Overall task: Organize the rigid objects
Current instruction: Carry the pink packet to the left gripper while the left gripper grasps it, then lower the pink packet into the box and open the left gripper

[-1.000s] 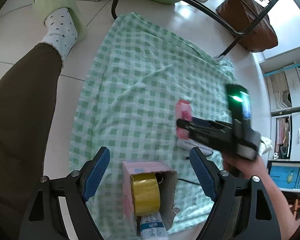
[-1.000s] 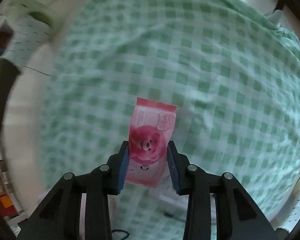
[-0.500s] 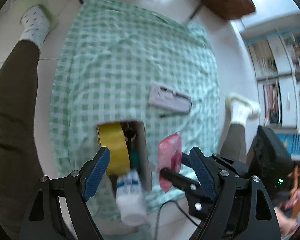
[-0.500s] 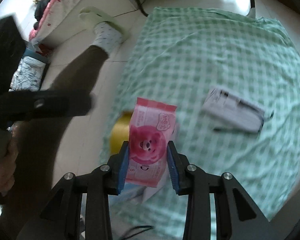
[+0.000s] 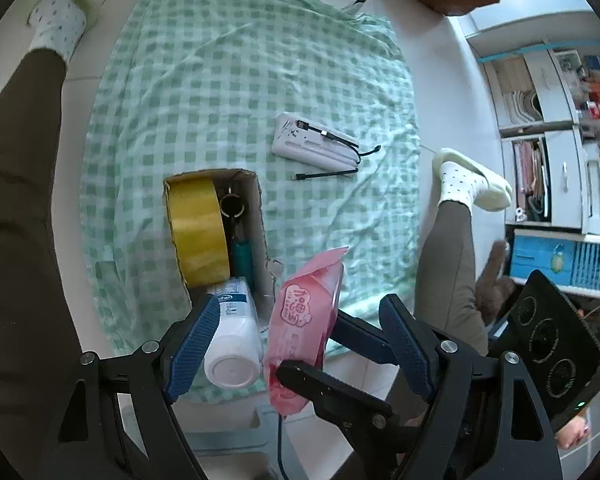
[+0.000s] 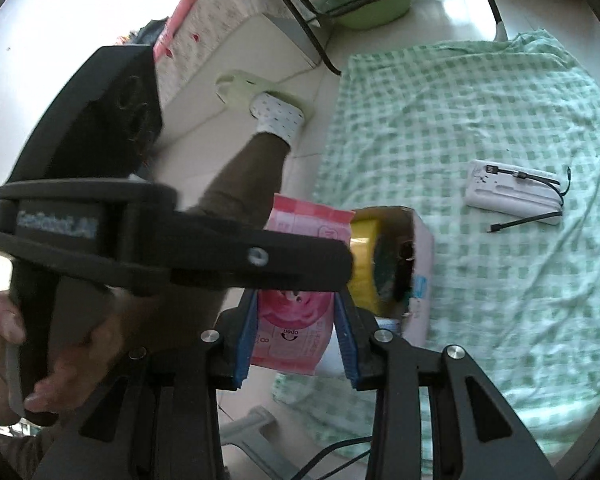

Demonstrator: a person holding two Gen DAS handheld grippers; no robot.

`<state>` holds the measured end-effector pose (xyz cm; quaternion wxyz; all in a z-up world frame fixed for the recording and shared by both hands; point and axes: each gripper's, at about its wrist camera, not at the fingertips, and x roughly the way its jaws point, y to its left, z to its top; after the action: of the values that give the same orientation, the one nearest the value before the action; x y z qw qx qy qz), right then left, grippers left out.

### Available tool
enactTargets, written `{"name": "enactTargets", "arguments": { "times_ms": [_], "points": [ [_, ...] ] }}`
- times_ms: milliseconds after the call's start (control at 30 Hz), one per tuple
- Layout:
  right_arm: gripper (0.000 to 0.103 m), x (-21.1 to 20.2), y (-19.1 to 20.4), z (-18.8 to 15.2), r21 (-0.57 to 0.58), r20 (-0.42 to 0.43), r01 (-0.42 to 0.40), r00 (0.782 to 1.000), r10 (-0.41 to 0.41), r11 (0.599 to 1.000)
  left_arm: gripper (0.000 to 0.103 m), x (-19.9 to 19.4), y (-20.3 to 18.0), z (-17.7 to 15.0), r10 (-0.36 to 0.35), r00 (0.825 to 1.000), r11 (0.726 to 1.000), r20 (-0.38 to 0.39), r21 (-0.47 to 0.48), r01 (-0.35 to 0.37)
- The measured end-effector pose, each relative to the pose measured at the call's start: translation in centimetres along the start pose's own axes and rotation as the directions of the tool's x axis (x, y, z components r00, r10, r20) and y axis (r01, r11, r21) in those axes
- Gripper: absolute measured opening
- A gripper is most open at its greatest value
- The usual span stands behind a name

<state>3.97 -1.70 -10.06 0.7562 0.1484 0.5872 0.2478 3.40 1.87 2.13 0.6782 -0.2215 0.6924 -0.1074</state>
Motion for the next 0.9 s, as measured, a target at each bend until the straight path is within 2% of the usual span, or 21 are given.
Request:
{"name": "enactTargets", "arguments": {
  "times_ms": [33, 100, 133, 200, 233, 367, 400, 433, 567, 633, 733, 833, 867, 900],
  "points": [
    [0.038, -0.1, 0.1, 0.0, 0.005, 0.008, -0.009, 1.000, 0.009, 1.000, 0.077, -0.1, -0.3, -0.1, 0.008, 1.000, 1.000, 0.010, 0.009, -0.009],
    [0.038, -0.3, 0.1, 0.0, 0.018, 0.023, -0.027, 0.999, 0.027, 0.999, 0.047, -0.6, -0.9, -0.4, 0.014, 0.999, 0.999, 0.047, 0.039, -0.015],
    [0.038, -0.4, 0.2, 0.0, 0.022, 0.025, -0.033, 0.999, 0.032, 0.999, 0.022, -0.3, -1.3, -0.9, 0.027, 0.998, 0.998, 0.055, 0.054, -0.030],
    [0.039, -0.3, 0.0, -0.2, 0.037, 0.028, -0.042, 0.999, 0.041, 0.998, 0.021, -0.5, -1.7, -1.3, 0.060, 0.996, 0.995, 0.068, 0.078, -0.065],
    [0.039, -0.3, -0.1, -0.3, 0.048, 0.034, -0.049, 0.998, 0.048, 0.998, 0.016, -0.7, -1.9, -1.6, 0.063, 0.994, 0.994, 0.084, 0.087, -0.071],
    [0.042, -0.5, -1.0, -0.6, 0.125, 0.075, -0.099, 0.993, 0.090, 0.987, 0.014, -1.5, -2.5, -2.3, 0.097, 0.984, 0.988, 0.148, 0.101, -0.113],
    [0.047, -0.3, -1.2, -0.8, 0.145, 0.071, -0.101, 0.993, 0.091, 0.984, 0.014, -1.7, -2.5, -2.6, 0.107, 0.982, 0.987, 0.155, 0.099, -0.123],
    [0.057, 0.2, -1.4, -0.9, 0.163, 0.050, -0.085, 0.996, 0.078, 0.983, 0.014, -1.9, -2.5, -2.7, 0.113, 0.980, 0.988, 0.165, 0.090, -0.129],
    [0.070, 1.5, -2.5, -1.4, 0.211, -0.015, 0.006, 1.000, -0.002, 0.977, 0.014, -2.5, -2.1, -2.9, 0.118, 0.974, 0.990, 0.194, 0.053, -0.130],
    [0.094, 1.8, -3.5, -1.5, 0.254, -0.033, 0.052, 0.998, -0.045, 0.966, 0.015, -2.3, -1.7, -3.0, 0.101, 0.977, 0.993, 0.188, 0.036, -0.110],
    [0.101, 1.9, -4.7, -1.6, 0.296, -0.052, 0.138, 0.990, -0.128, 0.945, 0.015, -1.9, -1.3, -2.6, 0.094, 0.980, 0.995, 0.173, 0.021, -0.099],
    [0.103, 2.1, -4.8, -1.5, 0.272, -0.088, 0.268, 0.963, -0.253, 0.924, 0.015, -1.9, -1.7, -2.4, 0.131, 0.970, 0.989, 0.203, 0.041, -0.142],
    [0.103, 2.3, -4.9, -1.5, 0.265, -0.115, 0.326, 0.945, -0.306, 0.907, 0.015, -2.1, -1.9, -2.3, 0.157, 0.962, 0.984, 0.222, 0.050, -0.172],
    [0.103, 2.8, -5.4, -1.6, 0.262, -0.169, 0.419, 0.907, -0.386, 0.870, 0.015, -2.3, -2.0, -2.1, 0.173, 0.956, 0.980, 0.239, 0.057, -0.191]
  ]
}}
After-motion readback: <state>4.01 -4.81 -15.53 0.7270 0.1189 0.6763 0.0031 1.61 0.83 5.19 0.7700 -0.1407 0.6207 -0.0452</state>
